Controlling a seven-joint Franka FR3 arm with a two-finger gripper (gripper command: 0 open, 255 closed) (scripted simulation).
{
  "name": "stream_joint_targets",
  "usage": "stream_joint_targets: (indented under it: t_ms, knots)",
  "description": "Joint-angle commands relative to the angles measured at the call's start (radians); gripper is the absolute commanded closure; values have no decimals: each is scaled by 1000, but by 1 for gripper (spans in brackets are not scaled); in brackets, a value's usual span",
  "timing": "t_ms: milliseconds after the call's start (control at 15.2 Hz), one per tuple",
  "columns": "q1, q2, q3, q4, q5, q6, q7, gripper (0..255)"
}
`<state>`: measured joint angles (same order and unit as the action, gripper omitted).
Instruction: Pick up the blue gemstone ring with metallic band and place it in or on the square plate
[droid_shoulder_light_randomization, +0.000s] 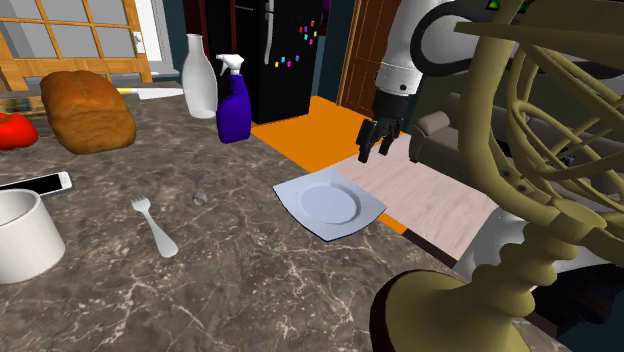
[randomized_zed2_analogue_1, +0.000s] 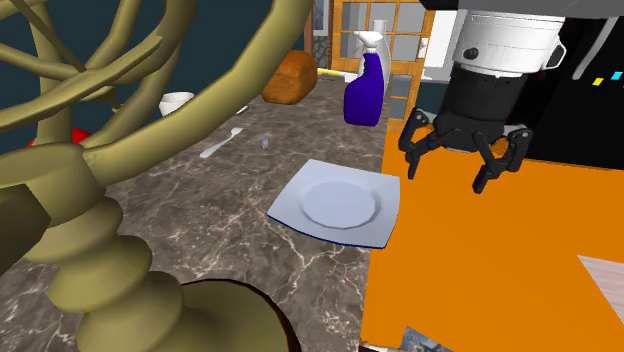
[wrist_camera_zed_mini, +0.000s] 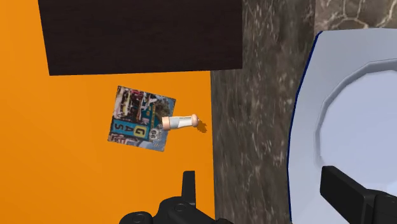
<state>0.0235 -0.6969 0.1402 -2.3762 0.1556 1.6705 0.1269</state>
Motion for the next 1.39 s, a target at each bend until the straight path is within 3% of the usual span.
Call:
stream_joint_targets:
  t_ms: [0,396,726,990,1320]
  knots:
    - [10,39,54,31,15,19,63,0]
    - [20,185,207,159,17,64,247,0]
    - [15,343,334,302,-32,85,413,0]
    - [13,498,435,443,-116,83,561,0]
    - [53,741,539,664,-287,36,766,0]
